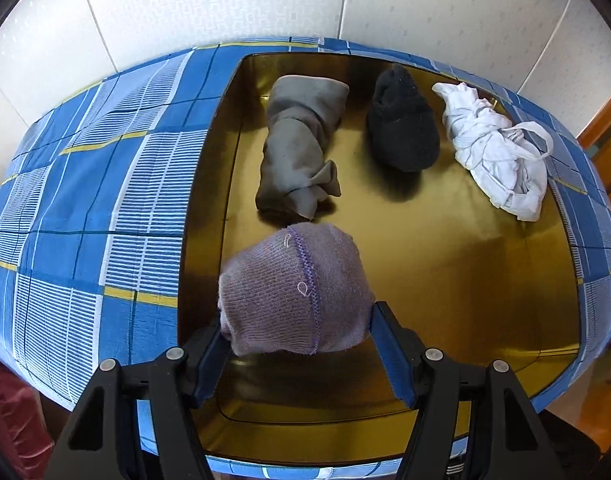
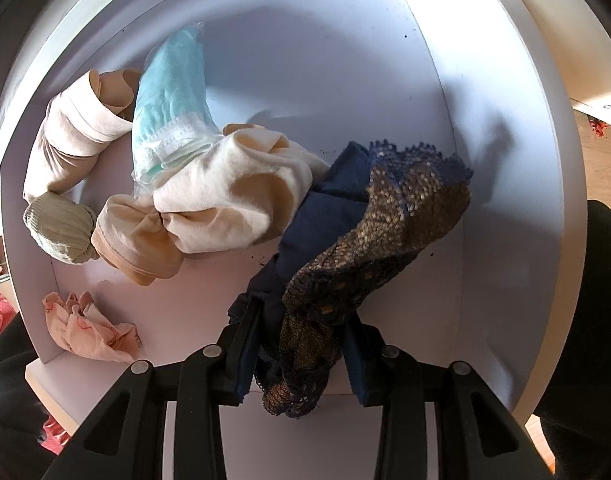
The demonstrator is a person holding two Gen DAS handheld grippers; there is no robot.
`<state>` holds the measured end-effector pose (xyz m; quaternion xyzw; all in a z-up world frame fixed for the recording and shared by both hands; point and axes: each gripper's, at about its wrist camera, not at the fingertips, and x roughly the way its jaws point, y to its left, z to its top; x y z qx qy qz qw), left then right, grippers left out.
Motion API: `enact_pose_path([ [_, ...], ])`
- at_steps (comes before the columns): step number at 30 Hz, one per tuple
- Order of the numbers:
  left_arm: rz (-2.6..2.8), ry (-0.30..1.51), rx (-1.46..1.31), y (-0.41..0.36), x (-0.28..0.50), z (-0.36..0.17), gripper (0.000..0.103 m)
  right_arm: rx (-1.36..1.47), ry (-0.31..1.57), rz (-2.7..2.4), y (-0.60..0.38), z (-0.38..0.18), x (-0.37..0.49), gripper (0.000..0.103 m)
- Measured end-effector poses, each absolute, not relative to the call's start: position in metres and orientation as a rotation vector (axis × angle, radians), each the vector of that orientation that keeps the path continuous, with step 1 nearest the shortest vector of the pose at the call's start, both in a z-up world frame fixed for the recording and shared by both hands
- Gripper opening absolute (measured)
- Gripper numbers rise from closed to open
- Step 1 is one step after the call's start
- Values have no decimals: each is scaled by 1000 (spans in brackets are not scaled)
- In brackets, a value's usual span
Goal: Organize soft objects
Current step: 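Lower the lavender beanie into the gold tin and open the left tool, then move the left tool back into the compartment toward the pale green beanie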
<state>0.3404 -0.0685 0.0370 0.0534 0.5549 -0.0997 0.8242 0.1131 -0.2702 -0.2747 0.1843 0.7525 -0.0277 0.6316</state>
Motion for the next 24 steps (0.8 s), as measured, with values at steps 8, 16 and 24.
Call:
enact_pose_path([
  [8, -233, 1129, 74, -60, 327, 57, 74, 425, 1724, -65, -271, -275, 114, 37],
  [16, -281, 976, 86, -44, 297, 90, 80, 429, 1725, -67, -271, -275, 114, 37],
  [24, -299, 897, 49, -10, 256, 91, 80, 439, 1726, -66, -271, -275, 115, 37],
])
